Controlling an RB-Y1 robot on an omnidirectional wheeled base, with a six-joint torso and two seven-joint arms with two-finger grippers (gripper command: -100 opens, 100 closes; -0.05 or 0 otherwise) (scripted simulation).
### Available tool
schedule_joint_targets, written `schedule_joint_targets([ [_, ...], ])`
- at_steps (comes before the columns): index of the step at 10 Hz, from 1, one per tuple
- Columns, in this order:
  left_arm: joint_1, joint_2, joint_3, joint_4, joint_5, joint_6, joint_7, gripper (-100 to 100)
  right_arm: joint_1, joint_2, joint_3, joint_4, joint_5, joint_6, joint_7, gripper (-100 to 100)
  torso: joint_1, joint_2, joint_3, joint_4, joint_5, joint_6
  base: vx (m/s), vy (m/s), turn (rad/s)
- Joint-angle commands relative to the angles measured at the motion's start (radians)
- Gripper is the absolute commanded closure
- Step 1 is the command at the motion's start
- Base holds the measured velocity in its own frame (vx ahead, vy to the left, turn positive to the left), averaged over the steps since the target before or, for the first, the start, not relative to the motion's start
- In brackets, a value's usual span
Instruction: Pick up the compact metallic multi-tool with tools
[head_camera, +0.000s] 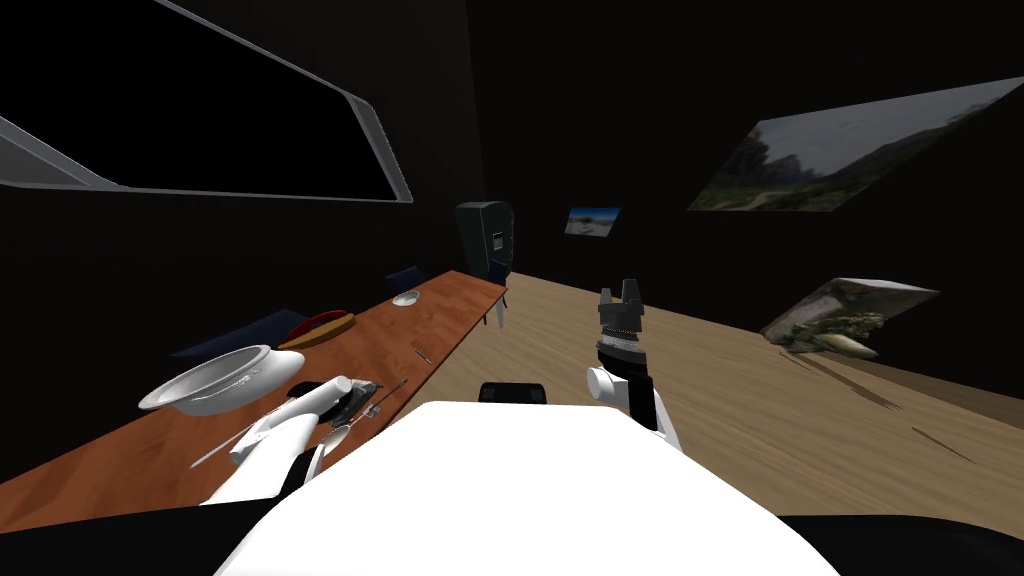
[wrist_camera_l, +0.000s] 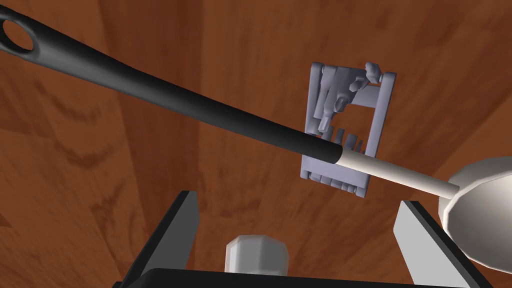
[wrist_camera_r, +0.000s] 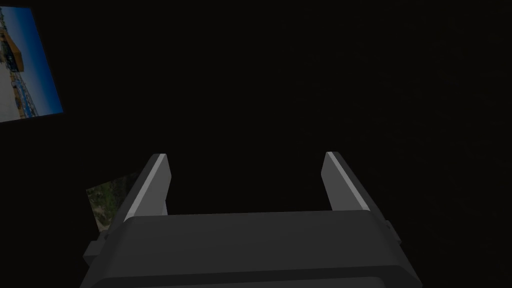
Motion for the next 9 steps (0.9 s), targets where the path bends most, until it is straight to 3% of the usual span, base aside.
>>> schedule_joint_targets([
  [1,-0.008,-0.005,0.049,0.049,-0.002,-0.011,-0.05,-100,0.0,0.0,0.0,0.0,0.0,0.0,0.0,0,0.0,0.0,0.0,0.0,0.0,0.0,0.02,-0.037,-0.046],
  [2,-0.008,-0.005,0.049,0.049,-0.002,-0.011,-0.073,-100,0.0,0.0,0.0,0.0,0.0,0.0,0.0,0,0.0,0.0,0.0,0.0,0.0,-0.001,0.01,-0.017,0.011],
  [4,-0.019,-0.015,0.121,0.113,-0.006,-0.027,-0.13,-100,0.0,0.0,0.0,0.0,0.0,0.0,0.0,0,0.0,0.0,0.0,0.0,0.001,0.0,0.021,-0.036,-0.064],
  [5,-0.019,-0.015,0.121,0.113,-0.006,-0.027,-0.153,-100,0.0,0.0,0.0,0.0,0.0,0.0,0.0,0,0.001,0.0,0.0,-0.001,0.003,-0.001,0.011,-0.015,-0.006],
  [6,-0.019,-0.011,0.117,0.104,-0.005,-0.027,-0.136,-100,0.0,0.0,0.0,0.0,0.0,0.0,0.0,0,0.002,0.001,0.0,-0.001,0.005,-0.001,0.004,-0.006,0.003],
  [7,-0.019,-0.011,0.118,0.105,-0.005,-0.027,-0.141,100,0.0,0.0,0.0,0.0,0.0,0.0,0.0,0,0.003,0.001,0.0,-0.001,0.005,-0.001,-0.002,-0.001,0.017],
  [9,-0.016,-0.01,0.118,0.106,-0.006,-0.026,-0.14,100,0.0,0.0,0.0,0.0,0.0,0.0,0.0,0,0.004,0.0,0.0,0.0,0.006,0.002,-0.002,0.0,0.009],
])
